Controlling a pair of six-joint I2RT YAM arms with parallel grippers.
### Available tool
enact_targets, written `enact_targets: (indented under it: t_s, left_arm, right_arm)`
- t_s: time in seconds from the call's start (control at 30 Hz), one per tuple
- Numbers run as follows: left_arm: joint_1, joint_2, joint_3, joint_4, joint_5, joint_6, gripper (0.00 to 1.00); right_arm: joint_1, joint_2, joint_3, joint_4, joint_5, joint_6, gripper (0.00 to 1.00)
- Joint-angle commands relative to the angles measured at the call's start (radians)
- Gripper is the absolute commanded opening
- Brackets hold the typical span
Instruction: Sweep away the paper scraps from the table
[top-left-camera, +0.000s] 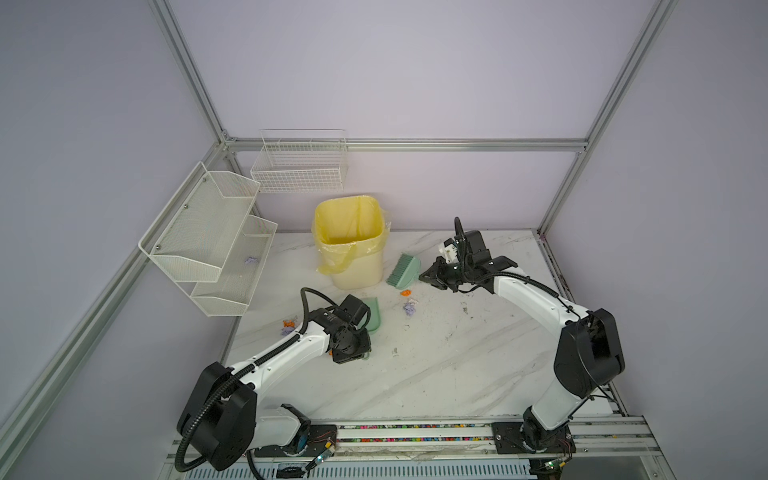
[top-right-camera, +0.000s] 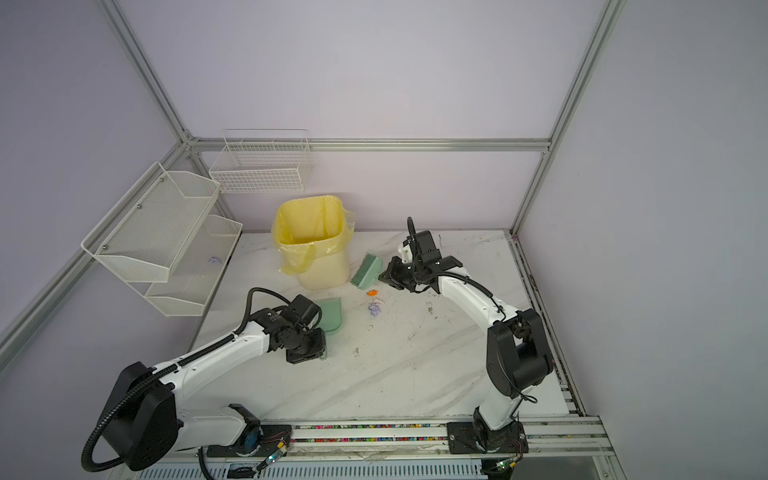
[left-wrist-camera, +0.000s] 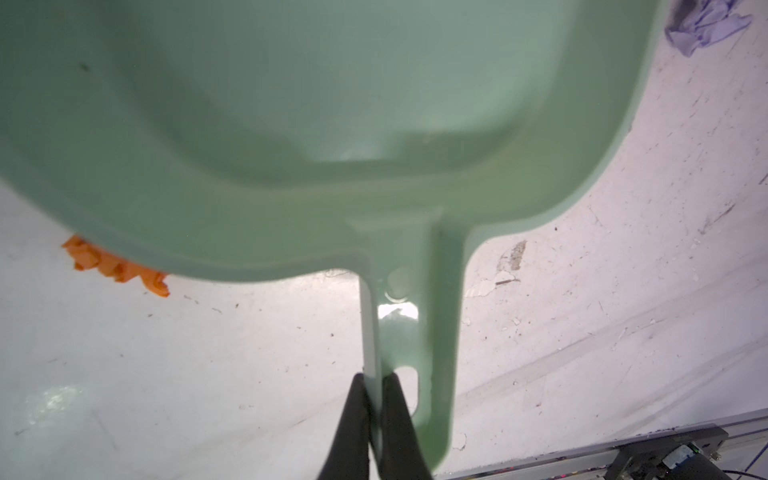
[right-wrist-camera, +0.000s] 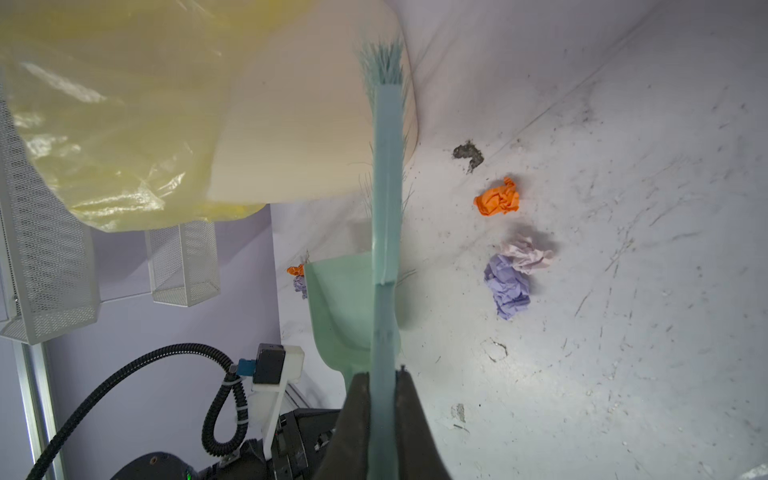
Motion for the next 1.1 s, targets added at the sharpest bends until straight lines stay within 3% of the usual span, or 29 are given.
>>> enact_targets:
  t_s: [0.0, 0.27, 0.33, 0.5, 0.67, 0.77, 1.07]
  left_arm:
    - [-0.012, -0.007, 0.104, 0.029, -0.018, -0.027, 0.00]
    - [-0.065, 0.009, 0.119, 0.013, 0.031, -0.032, 0.00]
    - [-0.082, 0.015, 0.125, 0.003, 0.053, -0.031, 0.00]
    - [-0.122, -0.004, 0.139, -0.059, 0.066, -0.022, 0.00]
    - [-0.141, -0.006, 0.172, -0.093, 0.064, -0.022, 0.00]
    - [-0.157, 0.009, 0.195, -0.099, 0.071, -0.008, 0.00]
    - [-0.183, 0.069, 0.232, -0.120, 0.097, 0.035, 0.00]
  right_arm:
    - [-0.031, -0.025, 0.053, -0.029, 0.038, -0.057, 0.00]
    - [-0.039, -0.066, 0.081, -0.114, 0.290, -0.274, 0.00]
    - [-0.039, -0.085, 0.085, -0.129, 0.399, -0.338, 0.00]
    - [-0.038, -0.111, 0.075, -0.155, 0.560, -0.410, 0.00]
    - [0.004, -0.088, 0.107, -0.198, 0.601, -0.519, 0.00]
    - [0.063, -0.057, 0.147, -0.237, 0.696, -0.571, 0.00]
    - [0.111, -0.036, 0.164, -0.238, 0.780, -0.563, 0.00]
